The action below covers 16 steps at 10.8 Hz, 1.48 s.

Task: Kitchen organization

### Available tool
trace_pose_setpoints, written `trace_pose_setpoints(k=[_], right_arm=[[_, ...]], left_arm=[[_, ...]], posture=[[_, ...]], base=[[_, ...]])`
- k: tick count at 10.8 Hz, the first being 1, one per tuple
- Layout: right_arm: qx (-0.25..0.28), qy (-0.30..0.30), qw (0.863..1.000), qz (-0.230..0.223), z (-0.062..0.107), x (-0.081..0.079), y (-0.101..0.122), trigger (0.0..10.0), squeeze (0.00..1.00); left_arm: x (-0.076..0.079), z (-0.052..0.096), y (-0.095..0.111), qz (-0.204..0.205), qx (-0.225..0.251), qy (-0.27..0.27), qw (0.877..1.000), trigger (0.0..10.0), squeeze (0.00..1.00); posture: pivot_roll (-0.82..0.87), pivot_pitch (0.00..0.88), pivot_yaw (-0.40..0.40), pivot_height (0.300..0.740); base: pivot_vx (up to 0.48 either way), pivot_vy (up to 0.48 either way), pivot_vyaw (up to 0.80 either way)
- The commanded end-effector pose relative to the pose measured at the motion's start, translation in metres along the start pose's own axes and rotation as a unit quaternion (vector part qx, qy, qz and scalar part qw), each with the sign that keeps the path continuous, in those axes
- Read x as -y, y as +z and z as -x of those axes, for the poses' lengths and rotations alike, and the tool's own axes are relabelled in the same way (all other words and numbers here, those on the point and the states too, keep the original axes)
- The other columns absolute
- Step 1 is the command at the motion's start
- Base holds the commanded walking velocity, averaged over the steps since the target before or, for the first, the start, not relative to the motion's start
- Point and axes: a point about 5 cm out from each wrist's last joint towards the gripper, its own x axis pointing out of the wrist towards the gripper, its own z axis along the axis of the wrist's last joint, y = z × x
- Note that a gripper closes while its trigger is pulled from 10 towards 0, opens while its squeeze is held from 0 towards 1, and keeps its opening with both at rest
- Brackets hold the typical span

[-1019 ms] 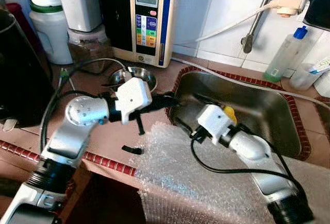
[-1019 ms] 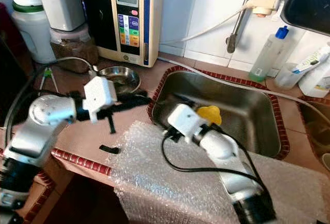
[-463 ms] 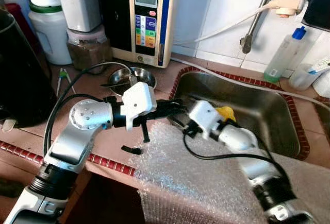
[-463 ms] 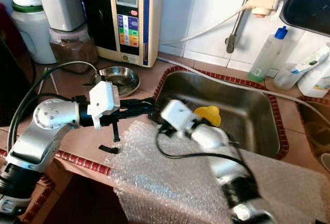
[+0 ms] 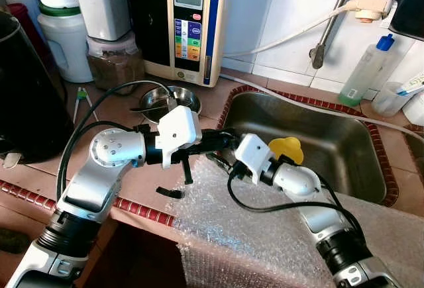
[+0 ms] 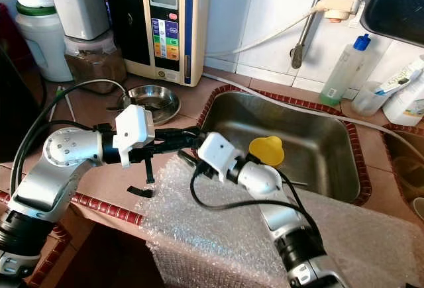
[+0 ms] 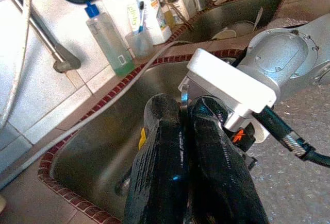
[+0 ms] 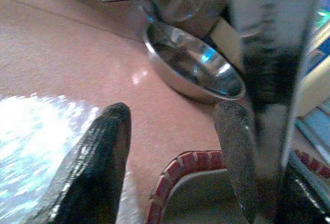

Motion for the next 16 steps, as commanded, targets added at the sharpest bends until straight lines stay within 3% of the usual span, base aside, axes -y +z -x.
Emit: trace_pose_setpoints(k=[1,6,9,11,15,16], right_arm=[[0.011,0.013,1.000,0.010,0.001,-0.001,0.005,0.0,0.00],[0.008,0.020,1.000,0.011,0.001,-0.009,0.002,0.0,0.00],[0.004,-0.019,1.000,0.015,-0.002,-0.009,0.000,0.0,0.00],[0.003,-0.032,0.999,0.024,-0.003,-0.017,-0.001,0.0,0.00],[0.004,-0.104,0.994,0.032,0.001,-0.007,-0.002,0.0,0.00],[0.006,-0.096,0.994,0.041,-0.003,-0.013,0.000,0.0,0.00]], left_arm=[[0.003,-0.004,0.004,-0.007,0.004,-0.013,1.000,0.0,0.00],[0.004,-0.005,0.004,-0.005,0.004,-0.013,1.000,0.0,0.00],[0.006,-0.005,0.002,-0.006,-0.001,-0.015,1.000,0.0,0.00],[0.006,-0.005,0.002,-0.006,-0.002,-0.015,1.000,0.0,0.00],[0.009,-0.007,-0.008,0.003,0.000,0.024,1.000,0.0,0.00],[0.008,-0.007,-0.009,0.006,0.004,0.047,0.999,6.4,1.00]], posture=[[0.15,0.000,-0.076,0.740],[0.16,0.000,-0.076,0.740],[0.16,0.000,-0.074,0.740],[0.16,0.000,-0.070,0.740],[0.16,0.000,-0.075,0.740],[0.17,0.000,-0.079,0.740]], base=[[0.000,0.000,0.00],[0.000,0.000,0.00],[0.000,0.000,0.00],[0.000,0.000,0.00],[0.000,0.000,0.00],[0.000,0.000,0.00]])
